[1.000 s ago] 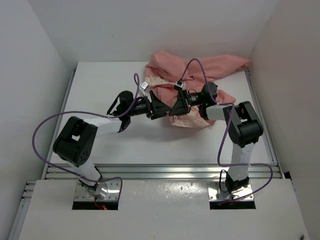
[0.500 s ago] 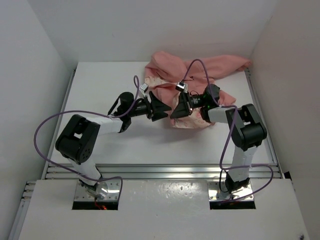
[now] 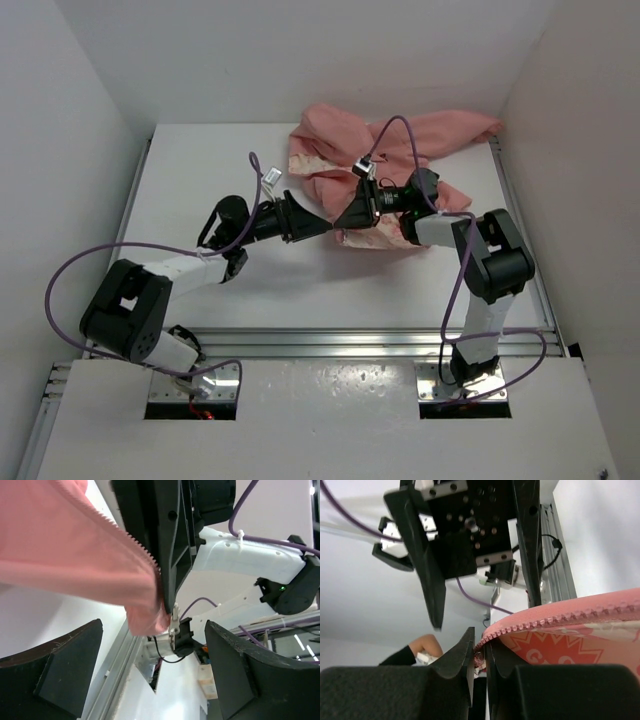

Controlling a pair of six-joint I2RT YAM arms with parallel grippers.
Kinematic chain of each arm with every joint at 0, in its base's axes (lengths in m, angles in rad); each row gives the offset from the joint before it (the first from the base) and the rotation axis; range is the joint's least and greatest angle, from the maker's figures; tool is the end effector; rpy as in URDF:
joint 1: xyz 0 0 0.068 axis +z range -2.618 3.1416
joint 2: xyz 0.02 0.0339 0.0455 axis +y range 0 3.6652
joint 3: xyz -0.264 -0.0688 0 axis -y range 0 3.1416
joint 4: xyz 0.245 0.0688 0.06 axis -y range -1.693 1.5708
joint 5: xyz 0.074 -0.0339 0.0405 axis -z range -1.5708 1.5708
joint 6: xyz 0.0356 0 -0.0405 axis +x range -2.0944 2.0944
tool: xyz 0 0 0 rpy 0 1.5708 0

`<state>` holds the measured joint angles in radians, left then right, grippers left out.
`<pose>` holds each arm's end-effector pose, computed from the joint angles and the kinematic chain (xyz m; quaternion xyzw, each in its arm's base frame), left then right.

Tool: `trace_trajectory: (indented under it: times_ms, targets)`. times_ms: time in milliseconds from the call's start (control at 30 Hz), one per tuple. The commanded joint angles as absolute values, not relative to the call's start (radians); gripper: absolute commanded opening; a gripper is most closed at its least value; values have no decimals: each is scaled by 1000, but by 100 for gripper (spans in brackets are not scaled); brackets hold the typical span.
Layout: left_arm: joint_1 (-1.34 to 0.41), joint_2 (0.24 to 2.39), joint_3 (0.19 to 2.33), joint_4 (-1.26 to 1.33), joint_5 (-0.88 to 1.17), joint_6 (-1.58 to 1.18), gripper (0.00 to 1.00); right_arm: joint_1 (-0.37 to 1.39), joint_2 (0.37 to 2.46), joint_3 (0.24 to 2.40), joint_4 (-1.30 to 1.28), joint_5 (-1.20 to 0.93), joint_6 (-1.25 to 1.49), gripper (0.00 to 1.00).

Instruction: Zip up the jacket

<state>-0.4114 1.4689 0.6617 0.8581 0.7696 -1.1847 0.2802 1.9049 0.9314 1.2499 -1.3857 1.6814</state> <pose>0.2700 -0.1448 0.2457 0.0112 0.6940 -0.6616 0.2839 0.3473 0.1364 0.2160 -0.0905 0.6832 0.7243 0.0215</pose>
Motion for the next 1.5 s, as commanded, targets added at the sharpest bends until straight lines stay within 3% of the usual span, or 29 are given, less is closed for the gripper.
trace_trajectory:
  times_ms: [0, 367, 667, 767, 867, 900, 1000, 1033, 1133, 1167, 1200, 1333, 1467]
  targets:
    - [-437, 1466, 706, 848, 740, -1091, 89, 305, 1901, 948, 1437, -1289, 1718, 14]
    - [-456, 1505, 684, 838, 699, -1091, 71, 316, 1917, 962, 1439, -1262, 1764, 15]
    - [-474, 1537, 722, 906, 690, -1120, 69, 328, 1939, 976, 1439, -1266, 1767, 15]
    - [-474, 1548, 723, 936, 701, -1141, 61, 328, 1944, 969, 1439, -1262, 1764, 15]
    - [-483, 1548, 723, 945, 701, -1141, 45, 328, 1947, 973, 1439, -1262, 1755, 15]
    - [-483, 1548, 723, 945, 701, -1141, 34, 324, 1954, 974, 1439, -1261, 1756, 16]
    - [-483, 1548, 732, 945, 701, -1141, 7, 330, 1959, 995, 1442, -1264, 1764, 28]
    - [-483, 1548, 732, 933, 701, -1141, 3, 328, 1968, 1008, 1442, -1267, 1778, 41]
    - [-483, 1548, 732, 922, 701, -1129, 0, 304, 1973, 1017, 1440, -1275, 1782, 61]
    - [-483, 1537, 732, 913, 701, -1120, 0, 281, 1974, 1028, 1439, -1279, 1790, 83]
    - [-483, 1537, 732, 913, 710, -1120, 0, 275, 1974, 1031, 1440, -1299, 1789, 85]
    - [-483, 1508, 712, 901, 710, -1101, 0, 195, 1947, 1013, 1437, -1331, 1769, 81]
    - [-483, 1499, 721, 850, 730, -1051, 0, 187, 1902, 915, 1443, -1356, 1752, 61]
